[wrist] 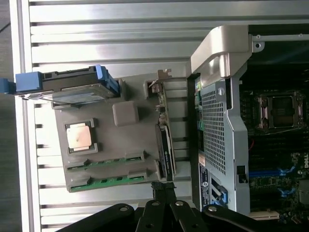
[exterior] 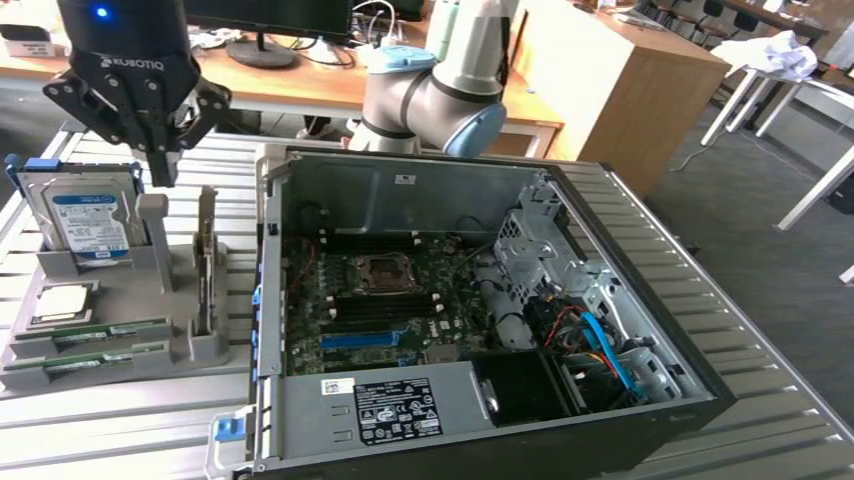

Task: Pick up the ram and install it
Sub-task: 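Reach for the ram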

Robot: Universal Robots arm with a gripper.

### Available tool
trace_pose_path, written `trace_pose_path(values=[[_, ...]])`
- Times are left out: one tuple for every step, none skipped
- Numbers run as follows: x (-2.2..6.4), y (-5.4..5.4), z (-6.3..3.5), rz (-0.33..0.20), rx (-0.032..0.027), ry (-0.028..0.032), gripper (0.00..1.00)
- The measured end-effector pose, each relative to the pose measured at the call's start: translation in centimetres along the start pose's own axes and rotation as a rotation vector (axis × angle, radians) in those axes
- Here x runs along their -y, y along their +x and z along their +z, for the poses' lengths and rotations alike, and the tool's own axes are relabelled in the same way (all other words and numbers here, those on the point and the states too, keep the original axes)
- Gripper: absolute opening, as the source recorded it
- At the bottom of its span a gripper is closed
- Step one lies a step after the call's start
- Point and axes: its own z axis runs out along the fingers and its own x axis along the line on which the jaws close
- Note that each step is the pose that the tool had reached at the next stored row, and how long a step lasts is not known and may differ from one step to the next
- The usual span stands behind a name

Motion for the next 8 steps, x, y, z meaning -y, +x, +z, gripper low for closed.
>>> trace_pose_path(values=[[0.01,0.2,0.00,0.000,0.0000,-0.0001,0.10],[0.02,0.4,-0.01,0.000,0.0001,-0.0001,0.10],[0.04,0.5,-0.02,0.000,0.0002,0.0000,0.10],[0.05,0.8,-0.03,0.000,0.0003,0.0000,0.10],[0.06,1.0,-0.03,0.000,0.0004,0.0000,0.10],[0.08,1.2,-0.04,0.000,0.0005,0.0000,0.10],[0.09,1.4,-0.05,0.000,0.0006,0.0000,0.10],[0.11,1.7,-0.05,0.000,0.0008,-0.0001,0.10]])
